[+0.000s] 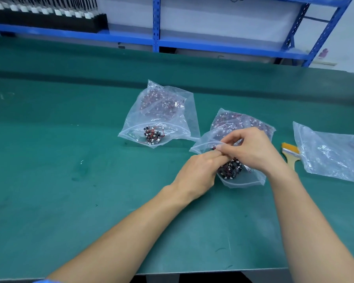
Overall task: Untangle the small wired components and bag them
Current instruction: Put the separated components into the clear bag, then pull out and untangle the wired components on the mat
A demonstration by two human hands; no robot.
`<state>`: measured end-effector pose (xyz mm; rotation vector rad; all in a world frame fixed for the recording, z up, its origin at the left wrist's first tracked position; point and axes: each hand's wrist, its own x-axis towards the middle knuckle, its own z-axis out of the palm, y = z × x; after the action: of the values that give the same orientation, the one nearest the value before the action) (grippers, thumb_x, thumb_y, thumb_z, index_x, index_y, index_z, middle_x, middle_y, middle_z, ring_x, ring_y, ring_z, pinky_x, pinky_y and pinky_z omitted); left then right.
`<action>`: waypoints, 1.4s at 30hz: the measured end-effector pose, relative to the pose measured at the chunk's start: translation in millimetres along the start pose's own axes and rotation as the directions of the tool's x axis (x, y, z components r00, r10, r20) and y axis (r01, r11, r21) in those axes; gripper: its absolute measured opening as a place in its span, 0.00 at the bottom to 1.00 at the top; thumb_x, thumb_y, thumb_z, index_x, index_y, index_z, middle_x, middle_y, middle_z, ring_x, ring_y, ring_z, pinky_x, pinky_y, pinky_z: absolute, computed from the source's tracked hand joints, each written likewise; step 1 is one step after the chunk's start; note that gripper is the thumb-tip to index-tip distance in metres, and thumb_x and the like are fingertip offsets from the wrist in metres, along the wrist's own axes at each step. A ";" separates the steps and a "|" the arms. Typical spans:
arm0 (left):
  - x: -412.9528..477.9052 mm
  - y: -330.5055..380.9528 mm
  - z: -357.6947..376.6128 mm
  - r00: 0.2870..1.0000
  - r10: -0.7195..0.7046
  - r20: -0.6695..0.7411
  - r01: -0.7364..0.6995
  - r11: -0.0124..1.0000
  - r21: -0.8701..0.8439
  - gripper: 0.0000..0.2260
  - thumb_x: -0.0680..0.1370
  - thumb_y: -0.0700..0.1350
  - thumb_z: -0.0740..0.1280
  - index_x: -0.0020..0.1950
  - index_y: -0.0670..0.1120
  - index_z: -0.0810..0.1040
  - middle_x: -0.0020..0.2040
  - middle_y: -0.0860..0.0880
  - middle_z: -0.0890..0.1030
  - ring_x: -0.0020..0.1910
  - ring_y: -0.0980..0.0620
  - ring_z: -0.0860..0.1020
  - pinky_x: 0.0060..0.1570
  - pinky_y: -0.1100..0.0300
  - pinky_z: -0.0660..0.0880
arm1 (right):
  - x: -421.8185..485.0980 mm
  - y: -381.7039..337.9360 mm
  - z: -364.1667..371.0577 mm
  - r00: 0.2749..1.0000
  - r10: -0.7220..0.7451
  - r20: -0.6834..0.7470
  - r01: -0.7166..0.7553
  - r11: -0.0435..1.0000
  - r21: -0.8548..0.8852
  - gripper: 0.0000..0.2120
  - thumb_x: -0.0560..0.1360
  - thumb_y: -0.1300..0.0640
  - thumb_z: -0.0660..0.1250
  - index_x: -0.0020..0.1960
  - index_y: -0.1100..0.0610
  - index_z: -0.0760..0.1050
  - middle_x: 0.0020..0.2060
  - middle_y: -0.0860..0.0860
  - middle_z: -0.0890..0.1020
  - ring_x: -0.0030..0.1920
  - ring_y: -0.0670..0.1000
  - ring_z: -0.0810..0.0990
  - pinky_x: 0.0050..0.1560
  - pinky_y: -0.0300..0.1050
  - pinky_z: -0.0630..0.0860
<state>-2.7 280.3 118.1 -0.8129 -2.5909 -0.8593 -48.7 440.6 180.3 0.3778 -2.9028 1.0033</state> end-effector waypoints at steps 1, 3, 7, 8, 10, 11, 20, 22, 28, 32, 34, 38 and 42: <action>-0.9 -0.8 -1.1 1.000 0.023 0.006 -0.023 1.000 0.003 0.27 0.74 0.27 0.63 0.69 0.47 0.78 0.65 0.49 0.80 0.61 0.45 0.76 0.53 0.51 0.75 | -1.1 -1.3 -0.8 1.000 0.007 0.006 -0.007 1.000 0.020 0.09 0.67 0.43 0.79 0.39 0.47 0.84 0.35 0.41 0.85 0.34 0.36 0.78 0.35 0.30 0.70; -3.2 -2.4 -5.1 0.999 0.043 0.028 -0.043 0.999 0.006 0.24 0.75 0.29 0.64 0.68 0.47 0.79 0.67 0.50 0.79 0.64 0.46 0.76 0.48 0.49 0.77 | -1.7 -5.5 -0.9 1.000 0.023 0.006 -0.023 0.998 0.062 0.15 0.64 0.36 0.78 0.40 0.47 0.84 0.36 0.41 0.85 0.34 0.38 0.78 0.36 0.33 0.72; -15.2 -15.5 -18.1 0.996 0.070 -0.047 -0.070 0.997 0.013 0.11 0.77 0.43 0.68 0.57 0.50 0.84 0.55 0.55 0.84 0.54 0.50 0.81 0.43 0.50 0.78 | 1.0 -20.8 10.6 0.989 -0.035 -0.145 0.049 0.994 0.099 0.13 0.69 0.37 0.74 0.38 0.47 0.83 0.34 0.36 0.83 0.33 0.38 0.77 0.35 0.28 0.69; -19.9 -19.0 -23.5 0.993 0.071 -0.089 -0.071 0.997 0.006 0.07 0.76 0.46 0.69 0.52 0.51 0.84 0.50 0.55 0.85 0.49 0.51 0.82 0.41 0.51 0.78 | 2.2 -26.2 15.5 0.981 -0.062 -0.185 0.083 0.991 0.106 0.11 0.71 0.40 0.74 0.38 0.47 0.83 0.34 0.35 0.82 0.33 0.38 0.77 0.36 0.28 0.68; -29.8 -28.1 -34.9 0.981 0.045 -0.187 -0.047 0.999 -0.006 0.06 0.75 0.50 0.70 0.44 0.50 0.84 0.41 0.55 0.84 0.39 0.53 0.80 0.37 0.54 0.77 | 5.2 -38.4 29.5 0.966 -0.136 -0.221 0.165 0.979 0.119 0.07 0.74 0.47 0.73 0.38 0.45 0.81 0.36 0.38 0.83 0.34 0.42 0.76 0.37 0.32 0.69; -34.4 -34.4 -41.2 0.973 0.008 -0.231 -0.011 1.000 -0.011 0.08 0.75 0.52 0.69 0.41 0.49 0.83 0.37 0.55 0.83 0.35 0.53 0.79 0.35 0.55 0.76 | 7.1 -45.0 39.2 0.959 -0.179 -0.220 0.211 0.969 0.131 0.06 0.76 0.51 0.73 0.40 0.45 0.82 0.37 0.42 0.83 0.34 0.44 0.76 0.39 0.35 0.71; -51.0 -96.7 -73.2 0.815 -0.413 -0.406 0.440 0.897 -0.028 0.09 0.77 0.45 0.64 0.52 0.49 0.83 0.49 0.55 0.85 0.49 0.51 0.81 0.49 0.51 0.77 | 25.3 -69.8 135.0 0.929 -0.368 -0.036 0.370 0.926 0.080 0.18 0.76 0.71 0.60 0.62 0.58 0.79 0.56 0.52 0.83 0.57 0.53 0.80 0.62 0.50 0.74; -49.3 -108.9 -72.4 0.829 -0.445 -0.337 0.482 0.876 0.029 0.14 0.79 0.41 0.62 0.61 0.51 0.81 0.57 0.55 0.83 0.58 0.51 0.78 0.55 0.52 0.76 | 28.2 -61.7 146.3 0.949 -0.312 -0.037 0.313 0.949 0.045 0.21 0.77 0.69 0.60 0.67 0.56 0.74 0.61 0.50 0.81 0.61 0.53 0.77 0.64 0.51 0.73; -35.1 -129.5 -61.9 0.848 -0.503 -0.164 0.525 0.757 0.390 0.17 0.85 0.45 0.54 0.73 0.51 0.69 0.66 0.47 0.77 0.66 0.43 0.70 0.61 0.51 0.68 | 37.4 -48.4 160.7 0.966 -0.256 -0.031 0.257 0.966 0.029 0.25 0.78 0.66 0.60 0.72 0.49 0.68 0.61 0.48 0.79 0.56 0.48 0.77 0.60 0.48 0.74; -28.1 -133.6 -58.4 0.844 -0.510 -0.167 0.523 0.710 0.472 0.17 0.85 0.50 0.54 0.74 0.55 0.69 0.65 0.48 0.77 0.65 0.42 0.70 0.61 0.50 0.68 | 39.8 -45.2 162.5 0.963 -0.269 -0.022 0.269 0.963 0.027 0.26 0.77 0.66 0.60 0.72 0.48 0.66 0.60 0.47 0.78 0.55 0.48 0.76 0.59 0.47 0.74; -27.0 -136.8 -60.4 0.865 -0.471 -0.171 0.494 0.745 0.447 0.16 0.84 0.50 0.57 0.72 0.57 0.73 0.67 0.50 0.77 0.65 0.44 0.71 0.63 0.52 0.68 | 41.5 -44.4 163.4 0.963 -0.267 -0.028 0.268 0.963 0.042 0.27 0.77 0.66 0.60 0.73 0.48 0.66 0.61 0.47 0.77 0.55 0.46 0.76 0.59 0.47 0.74; -31.7 -139.8 -70.2 0.926 -0.364 -0.102 0.376 0.864 0.335 0.15 0.82 0.46 0.64 0.68 0.55 0.78 0.66 0.53 0.78 0.65 0.47 0.74 0.65 0.49 0.68 | 40.7 -41.8 165.1 0.968 -0.248 -0.045 0.251 0.964 0.085 0.27 0.77 0.66 0.62 0.74 0.50 0.65 0.63 0.47 0.74 0.54 0.42 0.76 0.61 0.44 0.73; -36.1 -137.5 -75.7 0.936 -0.311 -0.165 0.345 0.903 0.257 0.13 0.78 0.42 0.70 0.61 0.50 0.84 0.52 0.49 0.85 0.53 0.44 0.80 0.54 0.49 0.74 | 40.2 -41.0 164.7 0.969 -0.244 -0.050 0.248 0.963 0.108 0.29 0.75 0.66 0.64 0.74 0.49 0.65 0.63 0.47 0.72 0.55 0.44 0.77 0.61 0.42 0.73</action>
<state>-48.6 127.2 99.0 -0.2376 -2.6959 -0.5746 -71.9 299.8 80.1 0.6989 -2.6868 1.1212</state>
